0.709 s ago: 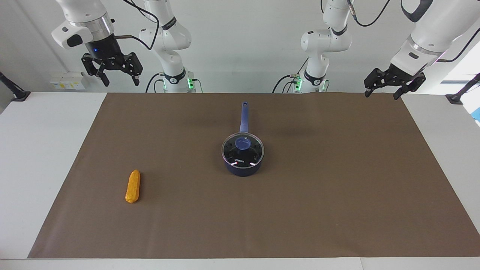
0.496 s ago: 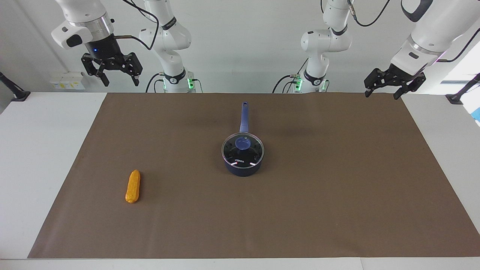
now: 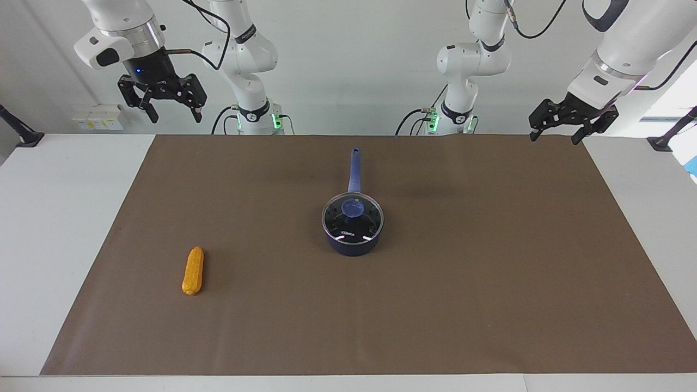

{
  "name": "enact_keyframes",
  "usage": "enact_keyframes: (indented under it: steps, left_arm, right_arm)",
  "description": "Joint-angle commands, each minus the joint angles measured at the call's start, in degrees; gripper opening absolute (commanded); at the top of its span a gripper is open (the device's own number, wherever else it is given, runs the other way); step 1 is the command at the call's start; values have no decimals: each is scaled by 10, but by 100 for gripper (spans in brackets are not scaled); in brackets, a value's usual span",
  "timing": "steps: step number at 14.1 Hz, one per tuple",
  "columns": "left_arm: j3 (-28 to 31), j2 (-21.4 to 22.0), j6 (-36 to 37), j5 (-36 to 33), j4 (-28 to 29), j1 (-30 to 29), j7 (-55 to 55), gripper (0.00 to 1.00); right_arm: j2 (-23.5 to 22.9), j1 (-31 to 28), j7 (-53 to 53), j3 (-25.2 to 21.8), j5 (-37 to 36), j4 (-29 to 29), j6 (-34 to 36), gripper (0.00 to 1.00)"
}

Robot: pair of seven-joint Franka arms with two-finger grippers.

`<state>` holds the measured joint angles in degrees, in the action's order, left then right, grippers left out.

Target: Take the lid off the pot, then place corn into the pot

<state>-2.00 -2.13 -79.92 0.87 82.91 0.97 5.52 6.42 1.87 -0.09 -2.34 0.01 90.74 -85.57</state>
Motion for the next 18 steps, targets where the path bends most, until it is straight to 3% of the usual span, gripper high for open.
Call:
enact_keyframes:
  steps: [1,10,18]
  left_arm:
    - [-6,9,-1,0,14,-6,2,100]
    - [-11,12,-20,0,26,5,-8,100]
    - [-12,-1,-106,0,66,102,-115,100]
  right_arm:
    - [-2,-6,-18,3,-7,-7,10,100]
    - [0,-7,-18,1,-7,-6,12,100]
    - [0,-7,-18,1,-7,-5,12,100]
